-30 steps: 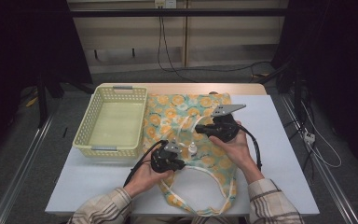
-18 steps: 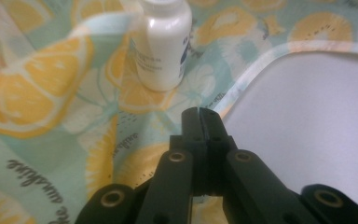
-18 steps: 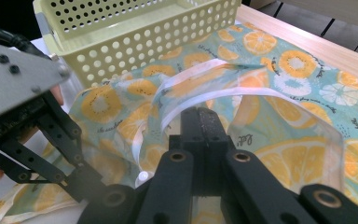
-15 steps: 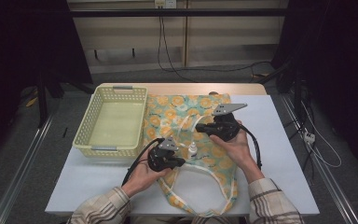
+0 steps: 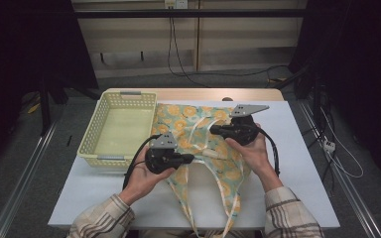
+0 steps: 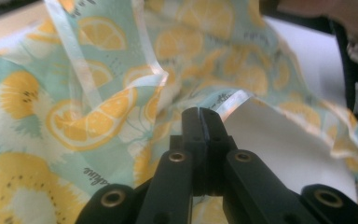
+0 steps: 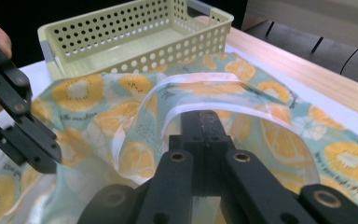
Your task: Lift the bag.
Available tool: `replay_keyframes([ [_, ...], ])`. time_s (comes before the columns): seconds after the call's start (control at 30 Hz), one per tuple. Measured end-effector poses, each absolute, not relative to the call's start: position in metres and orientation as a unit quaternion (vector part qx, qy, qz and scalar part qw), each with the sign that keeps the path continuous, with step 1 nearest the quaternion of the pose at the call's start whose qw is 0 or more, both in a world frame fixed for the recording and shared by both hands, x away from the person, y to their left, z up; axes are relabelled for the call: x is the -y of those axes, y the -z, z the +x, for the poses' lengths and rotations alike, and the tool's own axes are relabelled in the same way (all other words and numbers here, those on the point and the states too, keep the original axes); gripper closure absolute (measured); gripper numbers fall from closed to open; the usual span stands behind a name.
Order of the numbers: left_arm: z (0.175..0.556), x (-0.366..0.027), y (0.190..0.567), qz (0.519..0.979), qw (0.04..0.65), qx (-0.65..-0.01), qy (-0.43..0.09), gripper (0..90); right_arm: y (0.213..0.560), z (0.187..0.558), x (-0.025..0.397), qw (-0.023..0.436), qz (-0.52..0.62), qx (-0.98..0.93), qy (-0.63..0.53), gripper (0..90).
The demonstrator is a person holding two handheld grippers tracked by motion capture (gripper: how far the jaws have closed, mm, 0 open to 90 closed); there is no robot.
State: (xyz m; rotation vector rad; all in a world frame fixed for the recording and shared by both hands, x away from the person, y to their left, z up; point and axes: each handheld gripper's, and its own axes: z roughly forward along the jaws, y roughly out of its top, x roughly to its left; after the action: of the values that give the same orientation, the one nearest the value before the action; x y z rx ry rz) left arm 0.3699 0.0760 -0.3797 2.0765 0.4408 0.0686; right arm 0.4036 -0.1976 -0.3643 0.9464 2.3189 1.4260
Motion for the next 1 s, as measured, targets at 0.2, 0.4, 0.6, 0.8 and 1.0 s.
replay_keyframes([
  [0.2,0.367,-0.084,0.35,0.831,0.526,-0.175,-0.044,90.0,0.351,0.407,0.2,0.137,0.326,-0.79,-0.501,90.0],
  [0.4,0.368,-0.093,0.323,0.81,0.557,-0.17,-0.067,90.0,0.333,0.411,0.2,0.149,0.322,-0.78,-0.515,90.0],
  [0.6,0.371,-0.099,0.296,0.789,0.585,-0.163,-0.091,90.0,0.311,0.414,0.204,0.166,0.319,-0.769,-0.529,90.0],
  [0.8,0.378,-0.109,0.266,0.759,0.621,-0.168,-0.103,90.0,0.286,0.418,0.21,0.183,0.317,-0.758,-0.54,90.0],
  [1.0,0.375,-0.116,0.235,0.738,0.643,-0.162,-0.126,90.0,0.255,0.421,0.215,0.205,0.309,-0.748,-0.551,90.0],
])
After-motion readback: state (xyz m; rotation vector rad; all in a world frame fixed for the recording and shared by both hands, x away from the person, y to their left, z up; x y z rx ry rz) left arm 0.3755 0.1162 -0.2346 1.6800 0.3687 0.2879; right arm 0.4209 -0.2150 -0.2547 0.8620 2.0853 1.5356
